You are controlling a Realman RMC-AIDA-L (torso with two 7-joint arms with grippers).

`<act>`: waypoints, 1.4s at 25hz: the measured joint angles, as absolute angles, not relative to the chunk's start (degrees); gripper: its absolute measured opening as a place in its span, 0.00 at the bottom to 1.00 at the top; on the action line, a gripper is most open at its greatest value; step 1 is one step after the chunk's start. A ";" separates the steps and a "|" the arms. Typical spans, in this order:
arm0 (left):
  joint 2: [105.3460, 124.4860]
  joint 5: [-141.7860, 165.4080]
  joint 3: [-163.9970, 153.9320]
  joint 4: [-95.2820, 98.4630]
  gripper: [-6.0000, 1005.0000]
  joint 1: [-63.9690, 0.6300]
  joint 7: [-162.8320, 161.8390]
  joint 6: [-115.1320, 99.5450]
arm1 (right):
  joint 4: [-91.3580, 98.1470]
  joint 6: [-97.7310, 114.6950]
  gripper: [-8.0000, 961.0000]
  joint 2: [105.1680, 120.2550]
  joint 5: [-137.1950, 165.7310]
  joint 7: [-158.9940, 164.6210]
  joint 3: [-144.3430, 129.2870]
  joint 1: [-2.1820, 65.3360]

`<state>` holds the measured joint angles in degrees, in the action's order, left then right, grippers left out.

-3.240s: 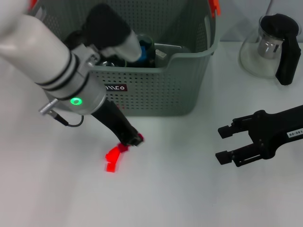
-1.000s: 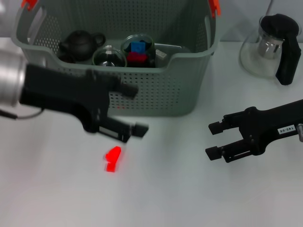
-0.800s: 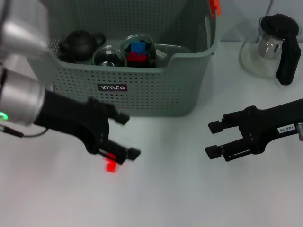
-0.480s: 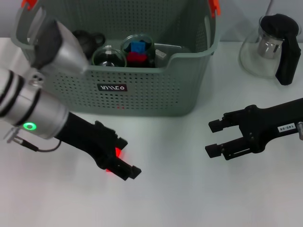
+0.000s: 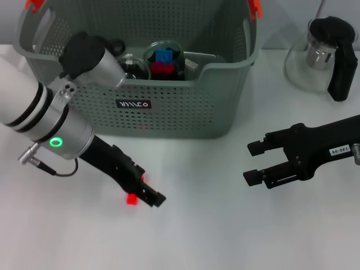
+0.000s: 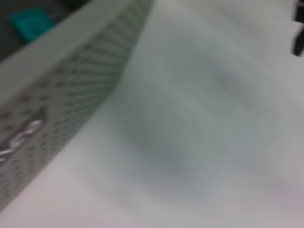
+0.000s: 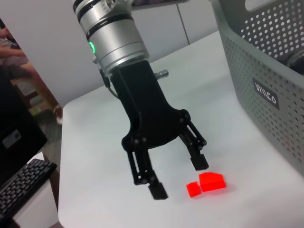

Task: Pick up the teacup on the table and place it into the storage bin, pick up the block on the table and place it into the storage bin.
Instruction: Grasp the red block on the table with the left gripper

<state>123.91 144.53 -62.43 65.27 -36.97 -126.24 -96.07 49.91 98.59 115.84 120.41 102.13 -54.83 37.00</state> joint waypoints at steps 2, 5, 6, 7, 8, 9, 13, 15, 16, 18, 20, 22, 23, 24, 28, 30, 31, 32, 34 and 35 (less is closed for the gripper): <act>123.95 145.84 -62.72 65.59 0.91 -37.46 -129.91 -95.15 | 49.87 98.31 0.87 115.84 120.41 102.13 -54.84 37.00; 124.11 147.13 -63.58 65.82 0.91 -38.10 -134.21 -93.87 | 49.85 98.00 0.87 115.84 120.42 102.13 -54.85 37.04; 124.12 147.73 -64.28 65.82 0.91 -38.32 -135.94 -93.29 | 49.84 97.93 0.87 115.84 120.41 102.13 -54.85 37.07; 124.13 148.51 -65.39 65.83 0.91 -38.54 -137.90 -92.48 | 49.83 97.91 0.87 115.84 120.42 102.13 -54.85 37.12; 124.13 149.37 -66.55 65.83 0.91 -38.72 -140.03 -91.58 | 49.83 97.88 0.87 115.84 120.42 102.13 -54.85 37.21; 124.13 150.04 -67.44 65.84 0.91 -38.84 -141.62 -91.03 | 49.83 97.86 0.87 115.84 120.41 102.13 -54.85 37.33; 124.18 152.79 -71.64 65.92 0.91 -39.29 -147.41 -88.65 | 49.83 97.89 0.87 115.84 120.41 102.13 -54.85 37.67; 124.19 154.02 -74.02 65.92 0.91 -39.32 -149.36 -87.40 | 49.83 97.88 0.87 115.84 120.41 102.12 -54.88 37.80; 124.20 154.52 -74.90 65.92 0.91 -39.32 -150.03 -86.90 | 49.83 97.85 0.87 115.84 120.41 102.11 -54.90 37.86; 124.25 155.26 -76.29 65.92 0.91 -39.34 -150.95 -85.98 | 49.83 97.82 0.87 115.84 120.41 102.08 -54.92 37.92; 124.31 155.68 -77.53 65.92 0.91 -39.30 -151.56 -85.20 | 49.83 97.82 0.87 115.84 120.41 102.08 -54.93 37.97; 124.37 155.98 -79.32 65.92 0.91 -39.18 -152.25 -84.34 | 49.83 97.81 0.87 115.84 120.41 102.09 -54.89 37.99; 124.37 156.00 -79.67 65.92 0.91 -39.15 -152.30 -84.15 | 49.83 97.76 0.87 115.84 120.41 102.09 -54.88 37.99; 124.37 156.06 -80.34 65.92 0.91 -39.07 -152.34 -83.86 | 49.82 97.72 0.87 115.84 120.41 102.10 -54.87 37.98; 124.37 157.05 -82.52 65.92 0.91 -38.90 -152.51 -83.03 | 49.41 97.45 0.87 115.84 120.41 102.11 -54.85 37.93; 124.42 157.99 -83.57 65.90 0.91 -38.78 -152.67 -82.69 | 49.21 97.34 0.87 115.84 120.41 102.12 -54.84 37.92; 124.47 158.41 -84.04 65.86 0.91 -38.71 -152.74 -82.44 | 49.19 97.28 0.87 115.84 120.41 102.10 -54.84 37.92; 124.51 158.75 -84.47 65.78 0.91 -38.64 -152.79 -82.18 | 49.19 97.21 0.87 115.84 120.41 102.08 -54.84 37.90; 124.54 158.95 -85.01 65.61 0.91 -38.57 -152.88 -81.79 | 49.16 97.13 0.87 115.84 120.38 101.96 -54.84 37.80; 124.54 158.96 -85.17 65.54 0.88 -38.55 -152.90 -81.66 | 49.13 97.11 0.87 115.84 120.37 101.91 -54.84 37.73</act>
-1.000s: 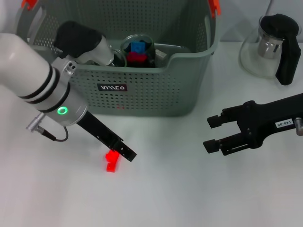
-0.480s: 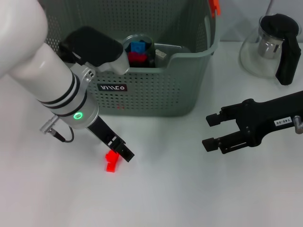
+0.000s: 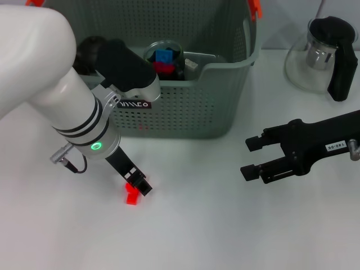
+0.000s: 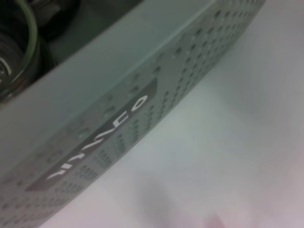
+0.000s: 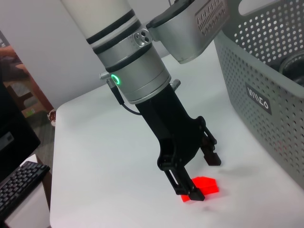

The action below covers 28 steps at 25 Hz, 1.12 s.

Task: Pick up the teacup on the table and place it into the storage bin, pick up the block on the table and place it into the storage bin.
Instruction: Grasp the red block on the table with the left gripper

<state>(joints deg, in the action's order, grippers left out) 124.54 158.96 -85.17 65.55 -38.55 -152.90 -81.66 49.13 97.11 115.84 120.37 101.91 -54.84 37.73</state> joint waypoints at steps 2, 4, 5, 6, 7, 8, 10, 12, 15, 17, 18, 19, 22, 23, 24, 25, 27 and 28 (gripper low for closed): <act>124.55 158.98 -85.21 65.42 0.81 -38.49 -152.92 -81.50 | 49.12 97.11 0.87 115.84 120.29 101.89 -54.84 37.60; 124.54 159.04 -85.22 65.39 0.74 -38.42 -152.93 -81.34 | 49.12 97.11 0.87 115.84 120.20 101.83 -54.84 37.50; 124.54 159.06 -85.23 65.38 0.71 -38.36 -152.94 -81.24 | 49.12 97.11 0.87 115.84 120.18 101.78 -54.84 37.46; 124.54 159.09 -85.23 65.35 0.67 -38.28 -152.94 -81.14 | 49.12 97.11 0.87 115.84 120.17 101.77 -54.84 37.45; 124.54 159.10 -85.24 65.34 0.64 -38.20 -152.95 -81.05 | 49.12 97.11 0.87 115.84 120.16 101.75 -54.84 37.44; 124.54 159.10 -85.25 65.31 0.60 -38.07 -152.96 -80.86 | 49.13 97.11 0.87 115.84 120.15 101.71 -54.84 37.44; 124.54 159.10 -85.25 65.30 0.53 -38.00 -153.15 -80.67 | 49.12 97.11 0.87 115.84 120.15 101.68 -54.84 37.44; 124.54 159.10 -85.32 65.30 0.51 -37.93 -153.41 -80.58 | 49.13 97.12 0.87 115.84 120.14 101.65 -54.84 37.44; 124.54 159.10 -85.56 65.30 0.49 -37.87 -153.55 -80.56 | 49.13 97.12 0.87 115.84 120.14 101.63 -54.84 37.44; 124.54 159.09 -86.02 65.30 0.47 -37.87 -153.66 -80.57 | 49.13 97.12 0.87 115.84 120.14 101.63 -54.84 37.45; 124.54 159.09 -86.31 65.30 0.47 -37.87 -153.76 -80.55 | 49.13 97.12 0.87 115.84 120.14 101.62 -54.84 37.47; 124.54 159.09 -86.56 65.30 0.46 -37.87 -153.91 -80.53 | 49.13 97.12 0.87 115.84 120.14 101.63 -54.84 37.51; 124.54 159.08 -86.91 65.30 0.44 -37.93 -154.08 -80.51 | 49.13 97.12 0.87 115.84 120.14 101.66 -54.84 37.63; 124.54 159.08 -86.93 65.30 0.44 -37.94 -154.10 -80.51 | 49.13 97.12 0.87 115.84 120.14 101.67 -54.84 37.65; 124.54 159.08 -86.94 65.30 0.44 -37.95 -154.12 -80.52 | 49.13 97.12 0.87 115.84 120.14 101.67 -54.84 37.67; 124.54 159.08 -86.93 65.30 0.44 -37.95 -154.15 -80.52 | 49.13 97.12 0.87 115.84 120.15 101.68 -54.84 37.67; 124.54 159.08 -86.93 65.30 0.44 -37.96 -154.18 -80.52 | 49.13 97.12 0.87 115.84 120.14 101.68 -54.84 37.68; 124.54 159.08 -86.93 65.30 0.44 -37.98 -154.19 -80.51 | 49.13 97.12 0.87 115.84 120.15 101.69 -54.84 37.71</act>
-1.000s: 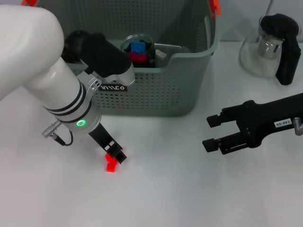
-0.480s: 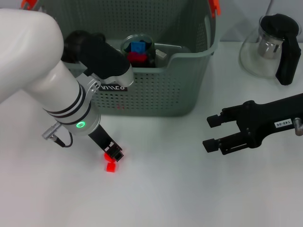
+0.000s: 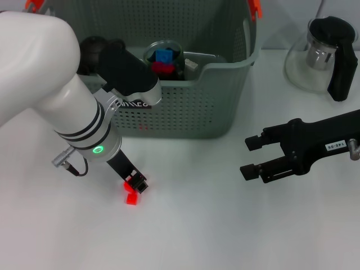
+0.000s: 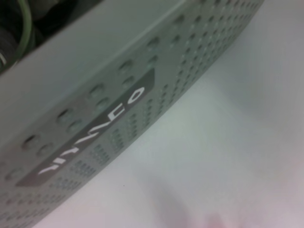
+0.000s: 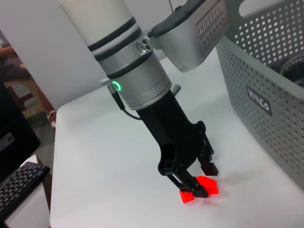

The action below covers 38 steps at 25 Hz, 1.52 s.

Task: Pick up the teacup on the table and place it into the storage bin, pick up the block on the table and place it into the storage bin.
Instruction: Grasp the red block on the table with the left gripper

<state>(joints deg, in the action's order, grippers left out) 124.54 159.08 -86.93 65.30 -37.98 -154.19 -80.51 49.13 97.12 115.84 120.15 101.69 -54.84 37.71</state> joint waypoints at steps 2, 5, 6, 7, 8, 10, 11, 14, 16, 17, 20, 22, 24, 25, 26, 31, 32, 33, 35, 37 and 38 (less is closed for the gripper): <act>124.54 159.10 -86.93 65.30 0.44 -38.04 -154.20 -80.50 | 49.13 97.12 0.87 115.84 120.15 101.69 -54.83 37.78; 124.54 159.13 -86.92 65.30 0.44 -38.05 -154.22 -80.49 | 49.13 97.12 0.87 115.84 120.20 101.68 -54.61 37.85; 124.54 159.14 -86.92 65.30 0.44 -38.03 -154.22 -80.46 | 49.13 97.12 0.87 115.84 120.23 101.67 -54.52 37.86; 124.54 159.15 -86.92 65.30 0.44 -37.97 -154.23 -80.44 | 49.13 97.12 0.87 115.84 120.28 101.67 -54.39 37.86; 124.54 159.15 -86.92 65.30 0.44 -37.95 -154.23 -80.42 | 49.13 97.12 0.87 115.84 120.29 101.67 -54.32 37.87; 124.54 159.17 -86.92 65.29 0.44 -37.91 -154.24 -80.32 | 49.13 97.12 0.87 115.84 120.29 101.66 -54.21 37.88; 124.54 159.17 -86.92 65.26 0.43 -37.91 -154.24 -80.27 | 49.13 97.12 0.87 115.84 120.28 101.65 -54.20 37.89; 124.54 159.22 -86.92 65.16 0.43 -37.89 -154.29 -80.06 | 49.13 97.12 0.87 115.84 120.31 101.63 -54.18 37.96; 124.54 159.36 -86.92 64.96 0.43 -37.89 -154.33 -79.88 | 49.13 97.12 0.87 115.84 120.31 101.58 -54.17 37.98; 124.54 159.55 -86.92 64.79 0.43 -37.88 -154.35 -79.81 | 49.13 97.12 0.87 115.84 120.33 101.56 -54.15 37.98; 124.54 159.82 -87.09 64.52 0.43 -37.92 -154.41 -79.79 | 49.13 97.12 0.87 115.84 120.36 101.54 -54.14 37.98; 124.54 159.85 -87.36 64.51 0.43 -37.94 -154.47 -79.79 | 49.13 97.12 0.87 115.84 120.36 101.53 -54.14 37.98; 124.54 159.85 -87.38 64.51 0.43 -37.94 -154.48 -79.80 | 49.13 97.12 0.87 115.84 120.36 101.52 -54.14 37.97; 124.54 159.86 -87.40 64.51 0.43 -37.95 -154.48 -79.81 | 49.13 97.10 0.87 115.84 120.37 101.52 -54.14 37.97; 124.54 159.87 -87.40 64.51 0.43 -37.96 -154.49 -79.81 | 49.13 97.03 0.87 115.84 120.39 101.51 -54.14 37.97; 124.54 159.88 -87.47 64.52 0.43 -38.08 -154.46 -80.01 | 49.13 96.79 0.87 115.84 120.38 101.51 -54.14 37.97; 124.54 159.88 -87.47 64.52 0.43 -38.12 -154.44 -80.10 | 49.13 96.74 0.87 115.84 120.37 101.51 -54.14 37.97; 124.54 159.88 -87.46 64.52 0.42 -38.13 -154.44 -80.14 | 49.13 96.67 0.87 115.84 120.37 101.51 -54.13 37.97; 124.54 159.88 -87.46 64.53 0.36 -38.16 -154.44 -80.21 | 49.13 96.62 0.87 115.84 120.36 101.51 -54.13 37.97; 124.54 159.88 -87.45 64.57 0.29 -38.17 -154.46 -80.21 | 49.13 96.60 0.87 115.84 120.34 101.46 -54.14 37.97; 124.54 159.88 -87.44 64.62 0.29 -38.16 -154.45 -80.21 | 49.13 96.60 0.87 115.84 120.34 101.45 -54.14 37.96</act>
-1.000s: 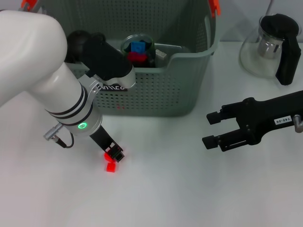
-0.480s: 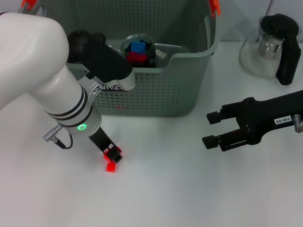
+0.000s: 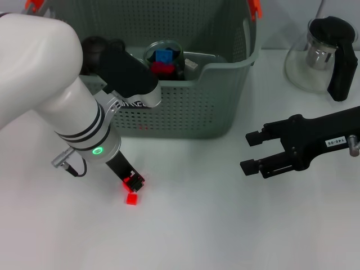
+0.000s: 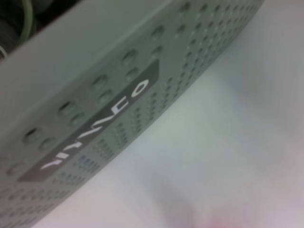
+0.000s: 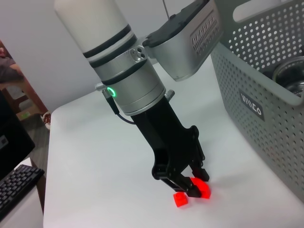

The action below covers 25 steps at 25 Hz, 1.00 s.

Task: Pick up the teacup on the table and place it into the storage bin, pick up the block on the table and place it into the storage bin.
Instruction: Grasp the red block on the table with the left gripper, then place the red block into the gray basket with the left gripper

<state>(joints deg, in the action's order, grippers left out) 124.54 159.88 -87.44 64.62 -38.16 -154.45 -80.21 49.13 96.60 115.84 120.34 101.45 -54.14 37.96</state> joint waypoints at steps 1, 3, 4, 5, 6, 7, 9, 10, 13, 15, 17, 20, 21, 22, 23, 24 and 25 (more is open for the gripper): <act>124.54 159.88 -87.39 64.70 0.29 -38.16 -154.40 -80.21 | 49.13 96.59 0.87 115.84 120.33 101.44 -54.14 37.97; 124.52 159.87 -87.23 65.12 0.29 -38.07 -153.97 -80.36 | 49.13 96.56 0.87 115.84 120.32 101.43 -54.13 37.97; 124.47 159.87 -87.05 65.55 0.29 -38.01 -153.71 -80.54 | 49.13 96.54 0.87 115.84 120.30 101.42 -54.14 37.97; 124.40 159.86 -86.64 66.28 0.29 -37.92 -153.31 -81.07 | 49.13 96.52 0.87 115.84 120.28 101.42 -54.13 37.96; 124.35 159.85 -86.37 66.70 0.29 -37.90 -153.09 -81.39 | 49.13 96.51 0.87 115.84 120.26 101.42 -54.14 37.97; 124.28 159.66 -85.11 67.84 0.29 -37.86 -152.23 -82.54 | 49.13 96.51 0.87 115.84 120.23 101.42 -54.14 37.96; 124.21 158.31 -80.52 71.05 0.29 -37.99 -149.30 -86.99 | 49.13 96.51 0.87 115.84 120.14 101.42 -54.14 37.96; 124.21 157.57 -78.57 72.37 0.29 -38.13 -148.15 -89.08 | 49.13 96.50 0.87 115.84 120.12 101.43 -54.14 37.96; 124.17 155.04 -74.37 75.25 0.29 -38.53 -145.75 -94.22 | 49.13 96.49 0.87 115.81 120.11 101.44 -54.14 37.98; 124.06 151.75 -68.87 78.66 0.29 -39.20 -142.81 -100.08 | 49.13 96.50 0.87 115.77 120.11 101.43 -54.14 38.01; 123.91 147.98 -63.39 81.07 0.29 -40.21 -140.25 -105.29 | 49.13 96.49 0.87 115.75 120.11 101.34 -54.14 38.06; 122.91 140.95 -53.76 82.97 0.29 -42.37 -137.92 -110.98 | 49.13 96.40 0.87 115.76 120.11 100.56 -54.13 38.09; 122.11 137.52 -50.84 83.22 0.29 -43.10 -137.61 -112.15 | 49.13 96.33 0.87 115.78 120.12 100.29 -54.14 38.08; 121.27 134.44 -48.51 83.36 0.29 -43.75 -137.46 -112.77 | 49.10 96.17 0.87 115.80 120.11 100.03 -54.14 38.06; 120.55 131.87 -47.16 83.30 0.29 -44.19 -137.43 -112.80 | 48.98 96.12 0.87 115.81 120.12 99.93 -54.13 38.05; 118.55 126.43 -44.41 82.62 0.29 -45.21 -137.34 -112.21 | 48.83 96.05 0.87 115.81 120.12 99.89 -54.14 38.06; 118.55 126.43 -44.41 82.62 0.29 -45.21 -137.34 -112.21 | 48.66 96.05 0.87 115.78 120.13 99.90 -54.13 38.10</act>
<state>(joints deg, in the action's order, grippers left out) 118.55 126.43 -44.41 82.62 -45.21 -137.34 -112.21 48.66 96.05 115.78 120.13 99.90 -54.13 38.10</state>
